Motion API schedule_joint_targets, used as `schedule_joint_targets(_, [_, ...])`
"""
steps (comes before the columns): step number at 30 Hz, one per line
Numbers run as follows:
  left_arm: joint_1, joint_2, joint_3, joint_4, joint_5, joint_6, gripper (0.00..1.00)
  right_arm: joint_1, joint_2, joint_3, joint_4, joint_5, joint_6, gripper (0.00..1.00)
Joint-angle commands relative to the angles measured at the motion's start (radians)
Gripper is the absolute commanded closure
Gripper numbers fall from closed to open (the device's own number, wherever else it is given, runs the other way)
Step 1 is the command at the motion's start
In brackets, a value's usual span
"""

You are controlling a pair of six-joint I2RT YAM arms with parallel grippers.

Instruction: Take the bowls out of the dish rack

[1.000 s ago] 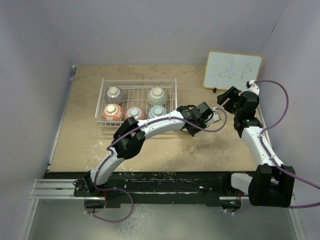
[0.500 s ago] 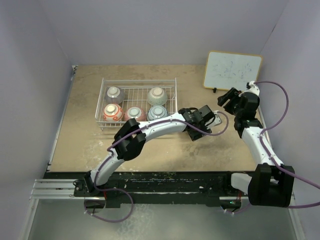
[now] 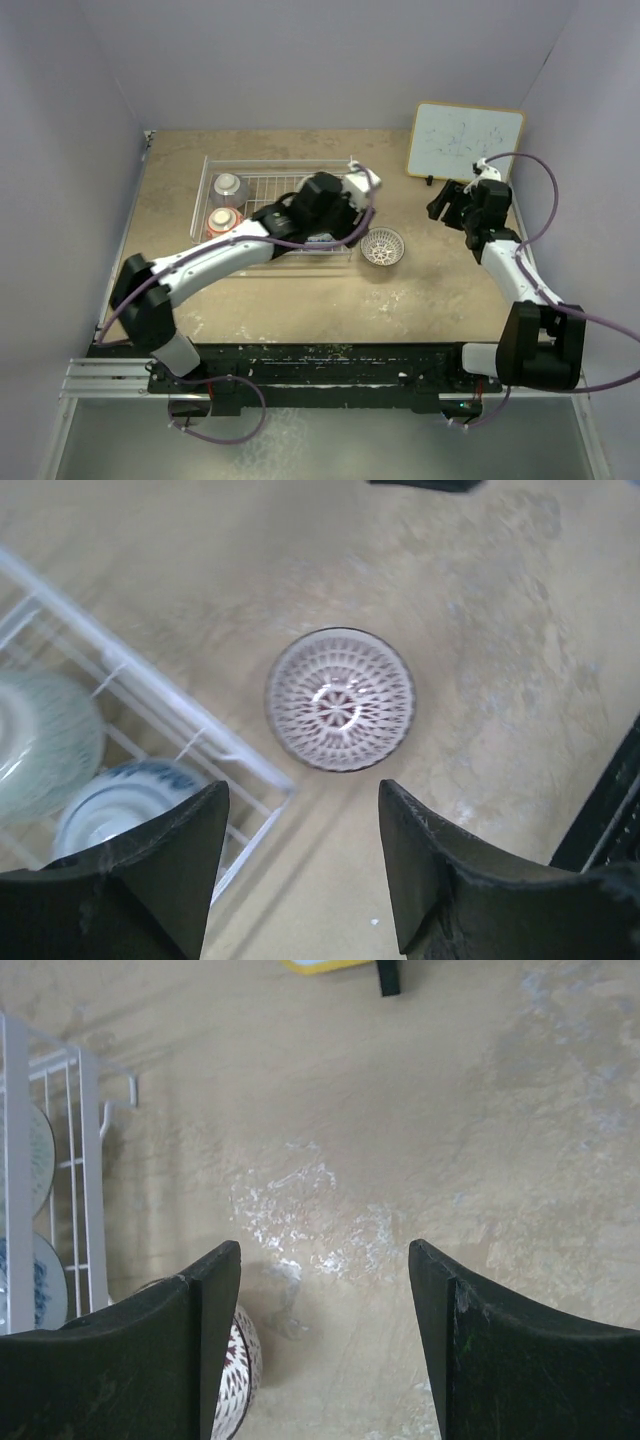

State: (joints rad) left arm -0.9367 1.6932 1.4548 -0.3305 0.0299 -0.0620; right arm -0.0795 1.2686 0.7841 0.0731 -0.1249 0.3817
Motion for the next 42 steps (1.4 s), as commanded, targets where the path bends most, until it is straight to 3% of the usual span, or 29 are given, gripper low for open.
schedule_joint_targets(1, [0.084,-0.234,-0.210,0.259,-0.032,-0.147,0.35,0.041,0.061,0.067,0.011,-0.138,-0.100,0.30])
schedule_joint_targets(6, [0.159,-0.426,-0.406,0.281,-0.197,-0.226,0.35,0.174,0.162,0.141,-0.060,-0.062,-0.166,0.30])
schedule_joint_targets(12, [0.300,-0.595,-0.600,0.341,-0.225,-0.347,0.33,0.241,0.248,0.193,-0.102,-0.056,-0.202,0.35])
schedule_joint_targets(15, [0.349,-0.604,-0.609,0.323,-0.207,-0.354,0.30,0.268,0.279,0.214,-0.150,-0.048,-0.238,0.41])
schedule_joint_targets(32, [0.363,-0.575,-0.632,0.342,-0.173,-0.344,0.29,0.366,0.438,0.321,-0.265,-0.009,-0.322,0.42])
schedule_joint_targets(35, [0.363,-0.575,-0.632,0.343,-0.172,-0.343,0.28,0.373,0.453,0.328,-0.265,0.013,-0.320,0.47])
schedule_joint_targets(42, [0.363,-0.571,-0.634,0.346,-0.173,-0.341,0.29,0.374,0.431,0.323,-0.265,0.041,-0.316,0.76])
